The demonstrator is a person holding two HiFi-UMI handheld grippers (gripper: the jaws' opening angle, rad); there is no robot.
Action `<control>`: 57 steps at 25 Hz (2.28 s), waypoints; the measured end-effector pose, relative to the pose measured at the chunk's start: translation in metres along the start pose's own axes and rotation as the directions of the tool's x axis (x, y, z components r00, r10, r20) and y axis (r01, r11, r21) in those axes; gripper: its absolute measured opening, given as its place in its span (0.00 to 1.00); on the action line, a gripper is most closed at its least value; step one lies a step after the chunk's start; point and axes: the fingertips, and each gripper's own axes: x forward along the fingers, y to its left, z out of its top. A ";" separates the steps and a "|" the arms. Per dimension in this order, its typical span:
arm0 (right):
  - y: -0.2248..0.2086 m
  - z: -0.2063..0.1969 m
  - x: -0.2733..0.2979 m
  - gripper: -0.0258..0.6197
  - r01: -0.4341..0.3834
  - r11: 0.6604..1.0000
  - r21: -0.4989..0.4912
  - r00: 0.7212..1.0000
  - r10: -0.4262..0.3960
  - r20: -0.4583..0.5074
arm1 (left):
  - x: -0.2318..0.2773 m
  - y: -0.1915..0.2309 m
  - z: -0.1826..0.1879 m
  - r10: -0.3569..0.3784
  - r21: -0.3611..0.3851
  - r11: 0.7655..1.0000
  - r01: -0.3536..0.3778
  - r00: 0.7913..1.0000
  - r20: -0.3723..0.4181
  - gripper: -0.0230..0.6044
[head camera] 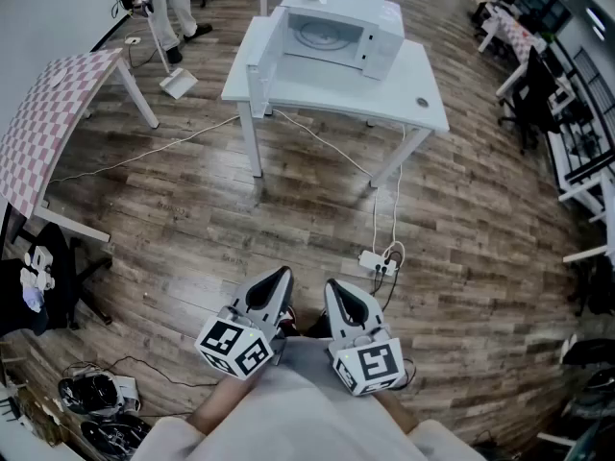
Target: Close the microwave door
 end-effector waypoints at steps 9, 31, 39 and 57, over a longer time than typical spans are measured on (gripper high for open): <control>0.018 0.003 0.005 0.07 -0.012 1.000 -0.020 1.000 0.012 0.015 | -0.017 0.006 0.010 -0.006 0.000 1.000 0.006 1.000 0.022 0.06; 0.000 0.039 0.065 0.08 -0.166 0.985 0.039 0.986 0.164 0.043 | 0.032 0.031 0.034 0.021 -0.020 1.000 -0.021 1.000 0.000 0.06; -0.033 0.057 0.107 0.08 -0.186 0.981 0.056 0.982 0.184 0.037 | 0.080 0.050 0.052 0.032 -0.030 0.999 -0.032 0.999 -0.016 0.06; -0.110 0.100 0.193 0.08 -0.273 0.961 0.049 0.962 0.271 0.047 | 0.186 0.076 0.097 0.068 -0.020 0.997 -0.068 0.998 0.009 0.06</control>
